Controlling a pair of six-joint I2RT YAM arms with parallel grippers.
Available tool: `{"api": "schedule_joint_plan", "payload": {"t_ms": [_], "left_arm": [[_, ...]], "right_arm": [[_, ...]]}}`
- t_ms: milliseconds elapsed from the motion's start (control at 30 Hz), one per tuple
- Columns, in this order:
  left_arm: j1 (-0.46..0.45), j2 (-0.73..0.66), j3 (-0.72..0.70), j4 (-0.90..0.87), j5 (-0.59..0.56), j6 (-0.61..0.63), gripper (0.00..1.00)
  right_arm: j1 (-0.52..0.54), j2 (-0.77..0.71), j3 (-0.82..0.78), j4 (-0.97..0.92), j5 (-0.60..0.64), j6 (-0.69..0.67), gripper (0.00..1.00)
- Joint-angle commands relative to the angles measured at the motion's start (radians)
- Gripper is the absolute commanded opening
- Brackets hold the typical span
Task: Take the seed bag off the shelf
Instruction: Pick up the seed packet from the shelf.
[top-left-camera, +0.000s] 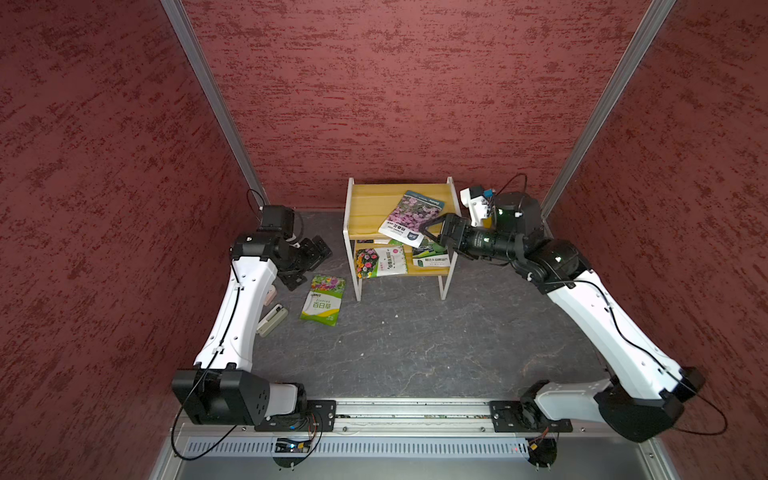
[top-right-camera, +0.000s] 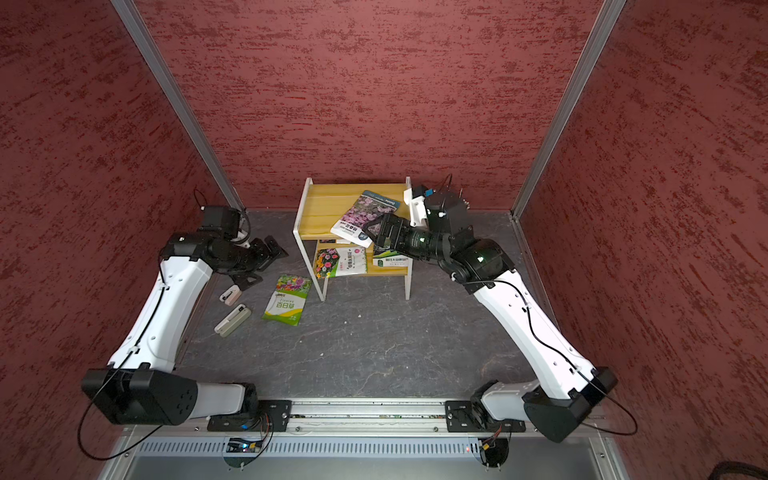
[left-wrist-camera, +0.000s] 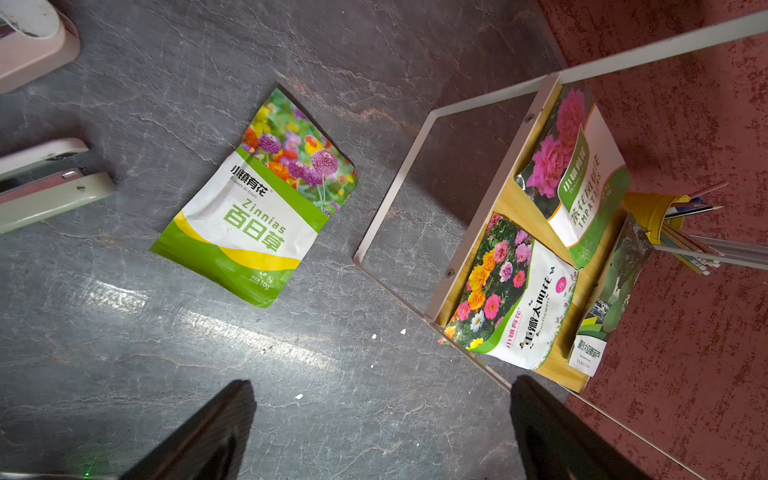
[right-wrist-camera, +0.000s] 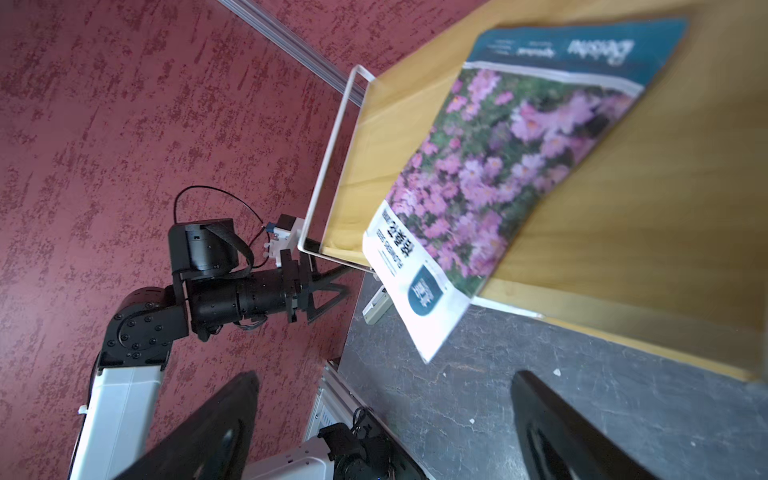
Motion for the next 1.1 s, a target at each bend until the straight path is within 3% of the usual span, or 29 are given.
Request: {"api": "schedule_joint_plan", "payload": {"t_ms": [0, 467, 1067], "left_arm": [[-0.009, 0.001, -0.005, 0.012, 0.003, 0.011, 1.00], [-0.011, -0.011, -0.001, -0.004, -0.008, 0.008, 1.00], [-0.017, -0.013, -0.040, 0.028, 0.006, -0.004, 1.00]], "right_arm": [[-0.004, 0.008, -0.064, 0.101, 0.026, 0.039, 0.98], [-0.007, 0.173, 0.005, 0.279, -0.078, 0.099, 0.95], [-0.004, 0.154, -0.018, 0.387, -0.120, 0.203, 0.89]]}}
